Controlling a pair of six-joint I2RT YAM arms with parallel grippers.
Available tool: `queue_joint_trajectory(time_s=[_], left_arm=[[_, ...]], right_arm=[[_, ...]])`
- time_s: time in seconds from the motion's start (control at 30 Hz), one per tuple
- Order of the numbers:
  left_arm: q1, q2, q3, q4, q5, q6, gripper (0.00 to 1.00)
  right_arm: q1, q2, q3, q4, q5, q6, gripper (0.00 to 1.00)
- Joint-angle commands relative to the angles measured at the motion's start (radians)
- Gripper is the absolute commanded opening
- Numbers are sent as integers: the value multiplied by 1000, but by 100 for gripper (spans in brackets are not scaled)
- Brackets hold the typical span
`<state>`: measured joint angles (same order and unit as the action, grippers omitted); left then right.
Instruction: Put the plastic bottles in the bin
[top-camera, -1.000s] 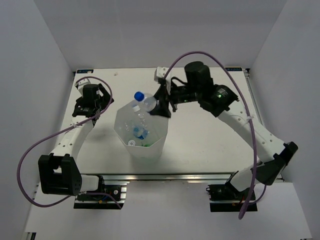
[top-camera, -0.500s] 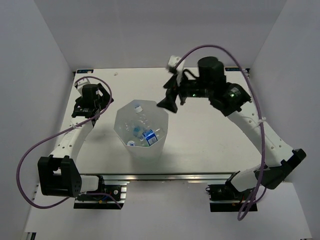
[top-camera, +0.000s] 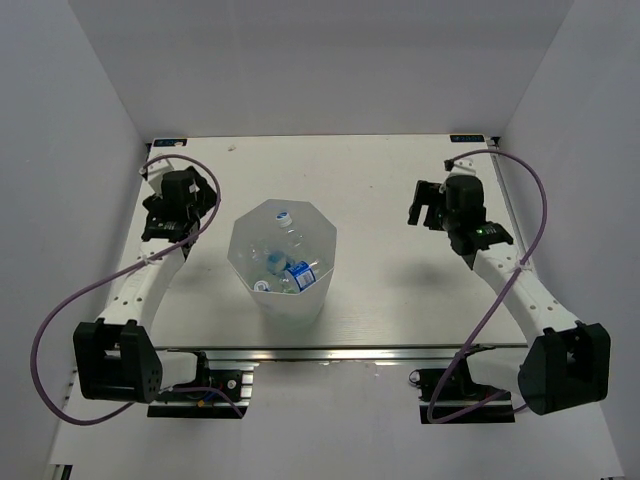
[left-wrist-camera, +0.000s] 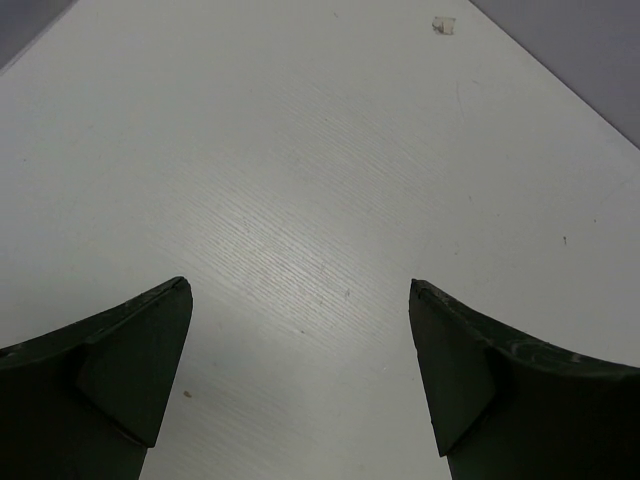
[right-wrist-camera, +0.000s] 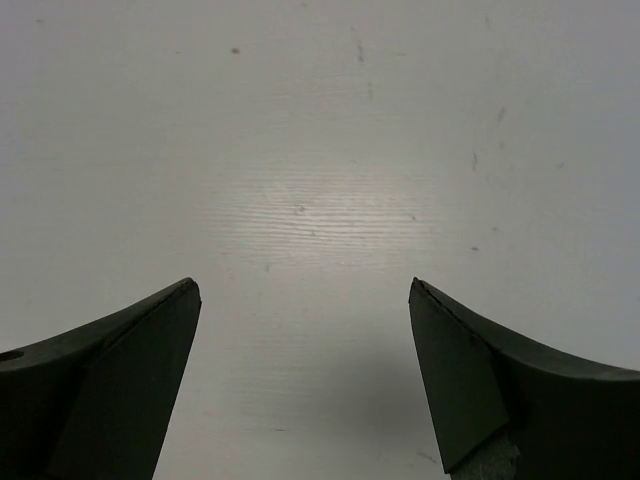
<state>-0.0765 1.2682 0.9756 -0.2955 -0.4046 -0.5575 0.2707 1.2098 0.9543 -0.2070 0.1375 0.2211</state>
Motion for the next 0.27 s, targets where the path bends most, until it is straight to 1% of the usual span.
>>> queue_joint_trajectory(time_s=[0.0, 0.17, 0.23], left_arm=[[1, -58, -24, 76, -33, 22, 98], [1, -105, -78, 157, -27, 28, 98], [3, -115, -84, 160, -30, 30, 98]], right_arm=[[1, -44, -29, 101, 197, 95, 89], [1, -35, -38, 72, 241, 113, 89], [1, -33, -31, 73, 237, 110, 89]])
